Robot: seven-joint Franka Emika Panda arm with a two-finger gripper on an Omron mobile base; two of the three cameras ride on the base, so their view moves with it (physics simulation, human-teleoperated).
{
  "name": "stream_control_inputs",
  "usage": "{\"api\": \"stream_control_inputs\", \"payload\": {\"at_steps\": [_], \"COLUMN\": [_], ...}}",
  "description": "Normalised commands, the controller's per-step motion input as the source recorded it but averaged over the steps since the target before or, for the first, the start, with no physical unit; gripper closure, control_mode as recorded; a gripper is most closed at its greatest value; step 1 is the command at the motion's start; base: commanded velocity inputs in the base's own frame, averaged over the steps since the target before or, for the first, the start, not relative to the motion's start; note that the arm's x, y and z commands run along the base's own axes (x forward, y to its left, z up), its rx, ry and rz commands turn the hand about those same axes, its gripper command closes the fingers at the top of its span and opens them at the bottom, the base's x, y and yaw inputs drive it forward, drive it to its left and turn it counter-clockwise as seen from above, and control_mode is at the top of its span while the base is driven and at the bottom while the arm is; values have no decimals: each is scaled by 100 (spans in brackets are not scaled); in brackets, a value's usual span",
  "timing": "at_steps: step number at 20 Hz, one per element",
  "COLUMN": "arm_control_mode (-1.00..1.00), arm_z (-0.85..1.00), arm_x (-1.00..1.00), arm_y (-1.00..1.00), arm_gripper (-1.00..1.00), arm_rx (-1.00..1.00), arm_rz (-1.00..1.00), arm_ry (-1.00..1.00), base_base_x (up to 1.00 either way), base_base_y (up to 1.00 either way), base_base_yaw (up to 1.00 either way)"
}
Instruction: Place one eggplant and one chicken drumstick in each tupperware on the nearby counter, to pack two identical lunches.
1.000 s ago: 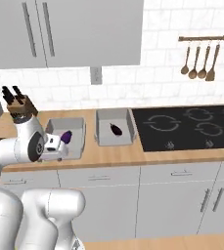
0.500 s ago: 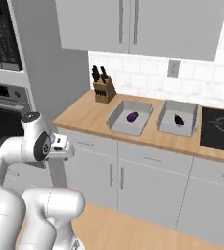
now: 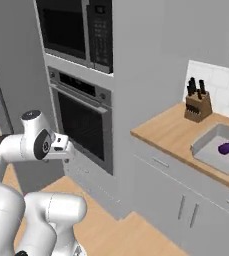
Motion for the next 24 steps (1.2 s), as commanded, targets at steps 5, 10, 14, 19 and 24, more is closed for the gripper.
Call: {"api": "stream_control_inputs", "payload": {"at_steps": [5,10,14,19,24], "arm_control_mode": [100,100,100,100,100], "arm_z": [0,0,0,0,0], "arm_x": [0,0,0,0,0], "arm_y": [0,0,0,0,0], "arm_gripper": [-100,-100,-100,-100,-100], "arm_rx": [0,0,0,0,0], "arm_rz": [0,0,0,0,0], "arm_ry": [0,0,0,0,0], "base_base_x": [-28,-3,29,84,100], "base_base_y": [93,99,100,100,100], "base_base_yaw": [73,64,45,27,13]}}
